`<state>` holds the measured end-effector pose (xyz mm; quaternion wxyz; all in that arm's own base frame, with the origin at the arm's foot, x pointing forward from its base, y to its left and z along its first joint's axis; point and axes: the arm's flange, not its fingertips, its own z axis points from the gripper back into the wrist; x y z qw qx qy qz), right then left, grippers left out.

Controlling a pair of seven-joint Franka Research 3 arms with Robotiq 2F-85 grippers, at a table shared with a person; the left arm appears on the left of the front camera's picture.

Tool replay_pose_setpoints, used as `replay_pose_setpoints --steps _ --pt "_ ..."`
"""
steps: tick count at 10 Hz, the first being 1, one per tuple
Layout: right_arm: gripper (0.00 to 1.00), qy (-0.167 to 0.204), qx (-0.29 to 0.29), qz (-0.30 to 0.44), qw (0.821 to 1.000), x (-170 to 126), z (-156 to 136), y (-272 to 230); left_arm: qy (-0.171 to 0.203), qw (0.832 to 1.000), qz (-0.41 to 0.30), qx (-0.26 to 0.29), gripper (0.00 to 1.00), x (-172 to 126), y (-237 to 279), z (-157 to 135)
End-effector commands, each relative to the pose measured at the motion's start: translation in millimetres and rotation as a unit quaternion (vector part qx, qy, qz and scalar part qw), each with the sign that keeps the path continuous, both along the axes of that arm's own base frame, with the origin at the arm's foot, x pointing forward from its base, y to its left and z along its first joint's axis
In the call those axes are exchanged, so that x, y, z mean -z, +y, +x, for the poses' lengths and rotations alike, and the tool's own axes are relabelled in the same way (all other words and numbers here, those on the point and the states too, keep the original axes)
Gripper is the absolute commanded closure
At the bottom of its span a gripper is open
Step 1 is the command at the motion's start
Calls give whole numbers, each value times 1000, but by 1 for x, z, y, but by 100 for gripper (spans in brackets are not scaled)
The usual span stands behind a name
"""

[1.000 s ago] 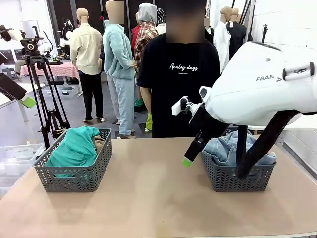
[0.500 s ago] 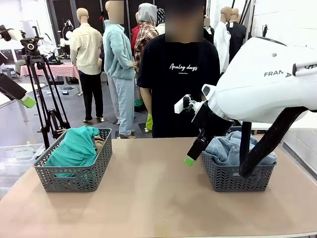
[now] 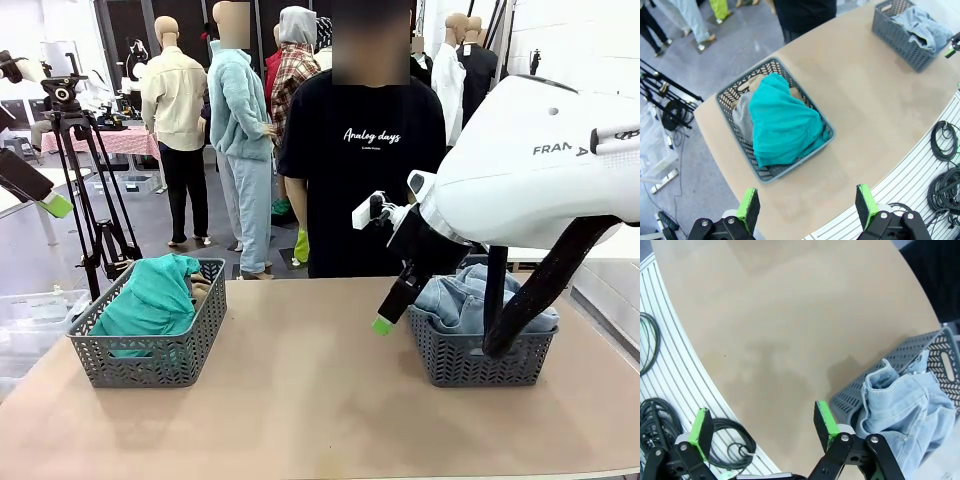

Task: Sort the tops and bottoms.
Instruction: Sort the clothes according to human instructions.

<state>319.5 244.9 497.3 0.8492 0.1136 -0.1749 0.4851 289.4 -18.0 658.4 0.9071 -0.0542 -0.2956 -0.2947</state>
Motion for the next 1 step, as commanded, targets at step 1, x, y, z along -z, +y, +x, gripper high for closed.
replay_pose_setpoints --steps 1 --pt "0 0 5 -8 1000 2 -2 -3 -1 1000 1 -2 0 -1 2 0"
